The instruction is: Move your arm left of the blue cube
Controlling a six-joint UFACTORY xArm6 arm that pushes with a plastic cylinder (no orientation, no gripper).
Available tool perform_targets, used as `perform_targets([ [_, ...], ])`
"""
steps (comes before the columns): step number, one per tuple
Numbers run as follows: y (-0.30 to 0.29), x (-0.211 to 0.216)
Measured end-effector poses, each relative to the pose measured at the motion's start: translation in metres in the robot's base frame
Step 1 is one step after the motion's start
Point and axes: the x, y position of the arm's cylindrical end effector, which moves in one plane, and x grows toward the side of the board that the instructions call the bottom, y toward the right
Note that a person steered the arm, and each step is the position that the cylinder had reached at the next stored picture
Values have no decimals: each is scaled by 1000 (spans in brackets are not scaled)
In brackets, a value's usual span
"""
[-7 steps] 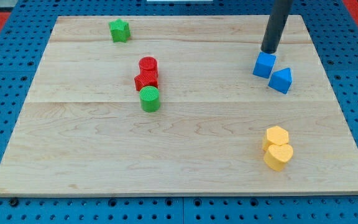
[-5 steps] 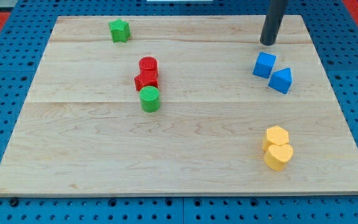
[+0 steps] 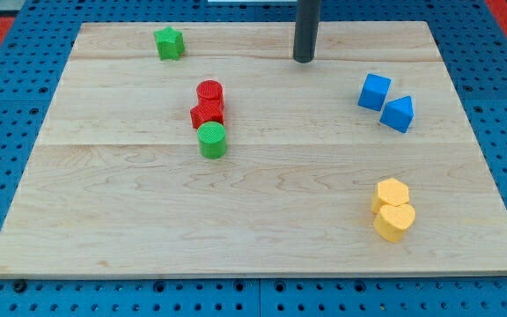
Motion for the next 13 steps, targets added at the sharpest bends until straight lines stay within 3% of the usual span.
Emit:
perform_targets([
  [2, 14, 29],
  [4, -12, 47],
  [5, 25, 12],
  [9, 93, 12],
  [11, 93, 12],
  [13, 14, 44],
])
